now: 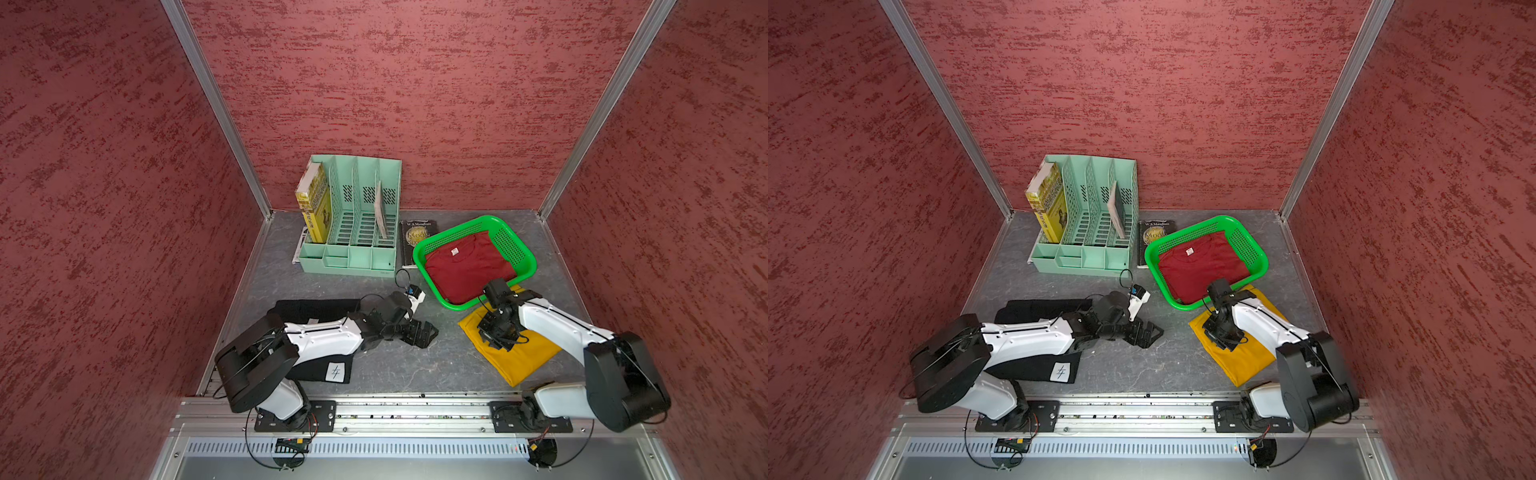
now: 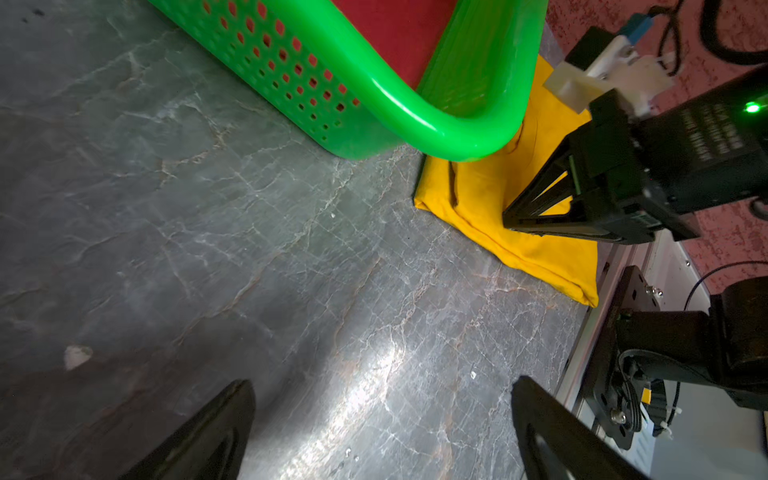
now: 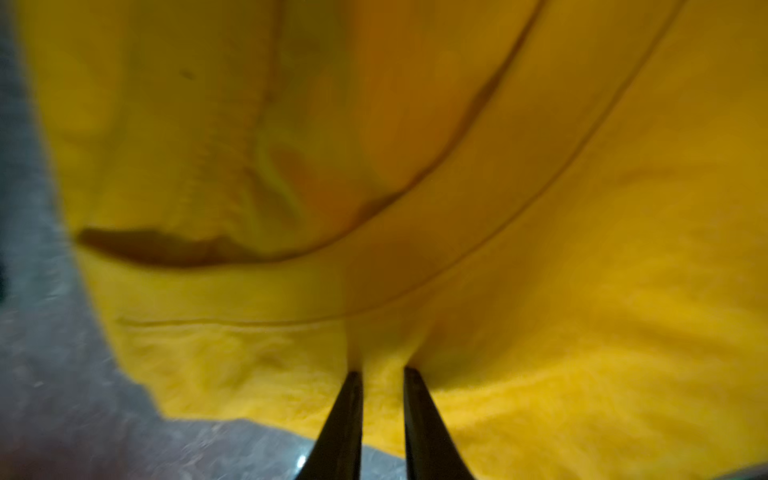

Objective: Put the folded t-shirts into the basket
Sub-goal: Move the T-shirt to the center of the board, then pick up the T-shirt from the center of the board.

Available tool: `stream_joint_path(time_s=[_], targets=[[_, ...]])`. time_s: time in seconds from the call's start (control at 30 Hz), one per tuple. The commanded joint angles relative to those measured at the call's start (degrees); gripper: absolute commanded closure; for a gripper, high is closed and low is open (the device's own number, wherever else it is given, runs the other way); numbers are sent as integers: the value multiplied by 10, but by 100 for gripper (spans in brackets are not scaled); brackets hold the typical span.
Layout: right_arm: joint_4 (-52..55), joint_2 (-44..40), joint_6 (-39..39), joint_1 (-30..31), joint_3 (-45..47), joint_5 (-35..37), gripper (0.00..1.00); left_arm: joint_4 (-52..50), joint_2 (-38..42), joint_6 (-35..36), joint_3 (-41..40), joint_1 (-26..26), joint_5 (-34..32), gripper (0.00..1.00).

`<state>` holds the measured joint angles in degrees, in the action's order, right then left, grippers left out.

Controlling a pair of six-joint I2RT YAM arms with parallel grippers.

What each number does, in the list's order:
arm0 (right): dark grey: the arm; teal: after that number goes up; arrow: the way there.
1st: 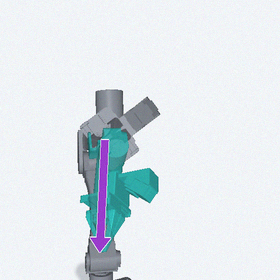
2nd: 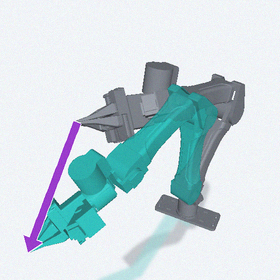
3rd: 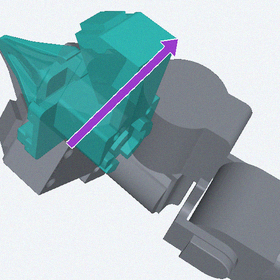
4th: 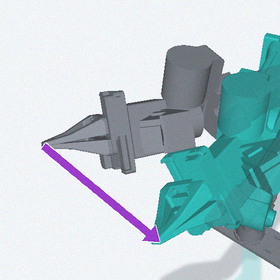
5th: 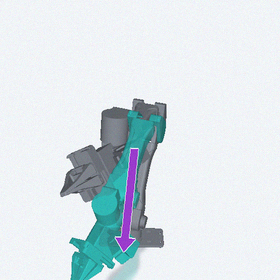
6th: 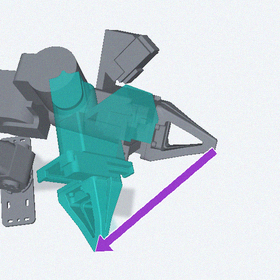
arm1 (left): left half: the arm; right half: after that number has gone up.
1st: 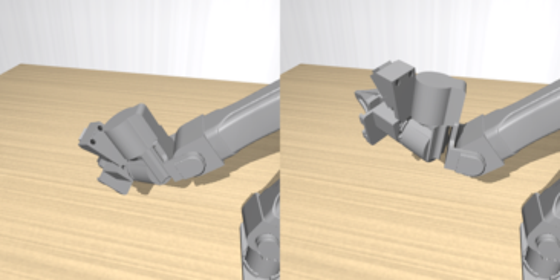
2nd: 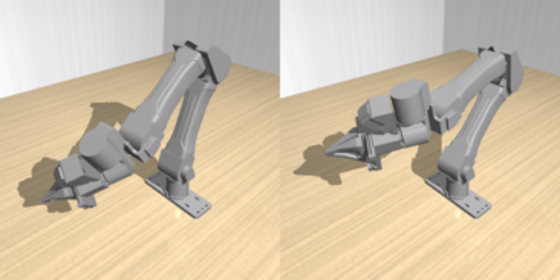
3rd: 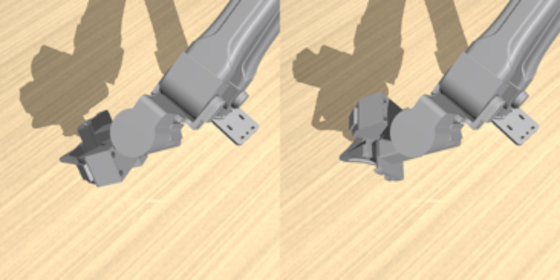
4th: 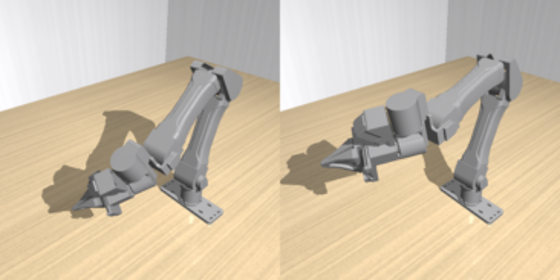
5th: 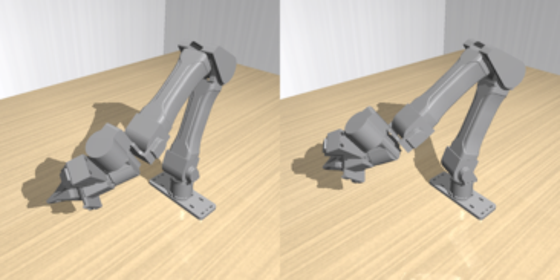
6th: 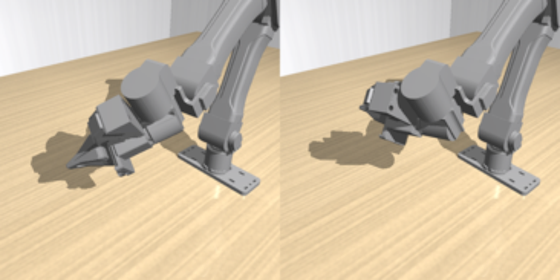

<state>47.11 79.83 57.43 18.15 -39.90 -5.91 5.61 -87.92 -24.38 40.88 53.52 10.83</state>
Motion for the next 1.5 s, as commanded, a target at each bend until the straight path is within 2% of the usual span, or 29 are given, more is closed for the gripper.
stream_joint_path(time_s=[0.0, 0.1, 0.23, 0.37, 0.5, 0.63, 0.73, 0.83, 0.93, 1.0, 1.13, 1.23, 1.37, 1.47], targets=[[-48, 18, 2, 32, 23, -53, 80, 25, -19, 25, 26, 9, 20, 3], [-40, 29, 11, 71, 24, -94, 83, 34, -35, 28, 30, 10, 30, 4], [-20, 13, 60, 165, 27, -84, 84, 29, -46, 28, 31, 5, 26, 5], [-56, 11, 113, 233, 40, -115, 84, 21, -56, 27, 33, 1, 24, 6], [-106, 19, 160, 280, 33, -140, 84, 12, -86, 20, 46, 1, 51, 16], [-110, -4, 184, 289, 23, -144, 85, 9, -112, 6, 51, 5, 87, 28], [-65, -49, 197, 289, 5, -109, 83, -4, -120, 5, 50, 8, 96, 34], [-1, -88, 188, 289, -30, -77, 81, -21, -115, 2, 43, 11, 77, 37], [60, -122, 186, 288, -63, -29, 75, -16, -112, 2, 35, 12, 71, 45], [103, -137, 181, 285, -93, 5, 71, -18, -116, 5, 37, 12, 72, 54], [170, -150, 162, 277, -151, 59, 68, -27, -129, 10, 46, 17, 85, 87], [195, -153, 156, 269, -179, 77, 65, -51, -127, 26, 58, 29, 90, 100], [208, -143, 157, 261, -195, 99, 62, -87, -88, 60, 64, 59, 66, 100], [187, -118, 162, 259, -196, 74, 61, -119, -43, 74, 53, 86, 34, 100]])
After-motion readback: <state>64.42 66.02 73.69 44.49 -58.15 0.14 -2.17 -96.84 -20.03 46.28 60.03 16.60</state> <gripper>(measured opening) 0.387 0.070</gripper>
